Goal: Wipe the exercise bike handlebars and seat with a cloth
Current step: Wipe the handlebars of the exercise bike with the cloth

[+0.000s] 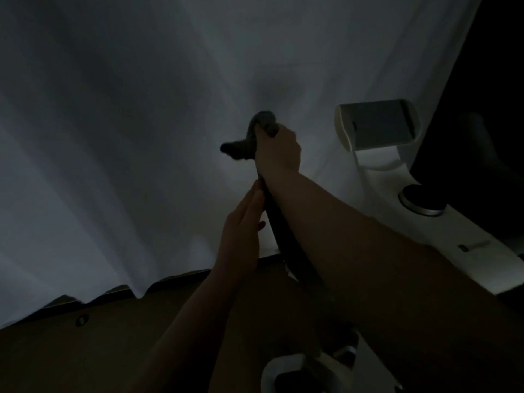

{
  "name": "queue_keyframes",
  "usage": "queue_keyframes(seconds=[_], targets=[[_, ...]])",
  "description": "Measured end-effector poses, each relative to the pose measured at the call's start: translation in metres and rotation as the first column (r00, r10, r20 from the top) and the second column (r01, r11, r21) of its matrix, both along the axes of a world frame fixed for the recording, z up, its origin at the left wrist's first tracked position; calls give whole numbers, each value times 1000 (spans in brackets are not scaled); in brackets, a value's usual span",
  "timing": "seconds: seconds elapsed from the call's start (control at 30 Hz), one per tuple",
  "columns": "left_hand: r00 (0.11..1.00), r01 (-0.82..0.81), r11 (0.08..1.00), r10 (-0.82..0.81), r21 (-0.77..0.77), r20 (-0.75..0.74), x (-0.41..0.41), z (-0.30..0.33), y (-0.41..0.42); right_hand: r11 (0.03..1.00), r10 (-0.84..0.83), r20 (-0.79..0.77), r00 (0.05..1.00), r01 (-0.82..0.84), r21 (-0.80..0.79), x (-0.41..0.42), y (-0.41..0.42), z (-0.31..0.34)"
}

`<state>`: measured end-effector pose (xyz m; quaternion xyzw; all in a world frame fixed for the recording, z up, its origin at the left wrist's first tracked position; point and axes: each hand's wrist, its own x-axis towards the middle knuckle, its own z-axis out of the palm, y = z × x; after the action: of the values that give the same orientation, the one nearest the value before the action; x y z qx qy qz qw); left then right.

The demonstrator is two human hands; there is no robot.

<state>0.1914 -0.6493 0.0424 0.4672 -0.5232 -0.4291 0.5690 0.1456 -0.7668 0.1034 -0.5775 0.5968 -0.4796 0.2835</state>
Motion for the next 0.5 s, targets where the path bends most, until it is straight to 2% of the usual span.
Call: queue_keyframes(seconds=[0.03,0.07,0.13,0.23,0.27,0.3,0.33,0.4,0.43,0.47,0.5], targets=[[1000,-2,1000,2,11,-5,0,-1,1,1000,-6,30,1000,7,-23,-2,8,-4],[1000,-5,1000,5,22,-11,-1,-3,2,998,-6,-21,1000,5,-64,-5,16,-10],[999,-14,999,15,35,-38,-2,-3,3,982,9,-295,956,-64,-178,-14,32,-18],[995,-21,998,26,52,-95,-4,-3,2,944,34,-703,710,-254,-210,-26,29,-11],[995,-19,998,25,57,-100,-4,-3,2,935,45,-769,638,-298,-193,-25,20,-6],[996,-13,998,18,57,-89,-4,-3,2,929,59,-792,608,-323,-179,-23,11,-2],[998,-8,999,11,53,-67,-4,-2,2,927,73,-786,614,-333,-174,-20,3,1],[999,-4,999,6,52,-40,-2,-1,2,933,90,-677,731,-300,-199,-14,-5,-1],[999,-2,998,4,58,-36,-1,0,2,943,102,-549,830,-257,-212,-12,-3,-5],[1000,-2,998,4,63,-28,-1,0,3,955,109,-360,926,-198,-219,-11,1,-7],[1000,-3,998,4,65,-15,-1,0,4,971,110,-150,983,-139,-197,-12,7,-9]])
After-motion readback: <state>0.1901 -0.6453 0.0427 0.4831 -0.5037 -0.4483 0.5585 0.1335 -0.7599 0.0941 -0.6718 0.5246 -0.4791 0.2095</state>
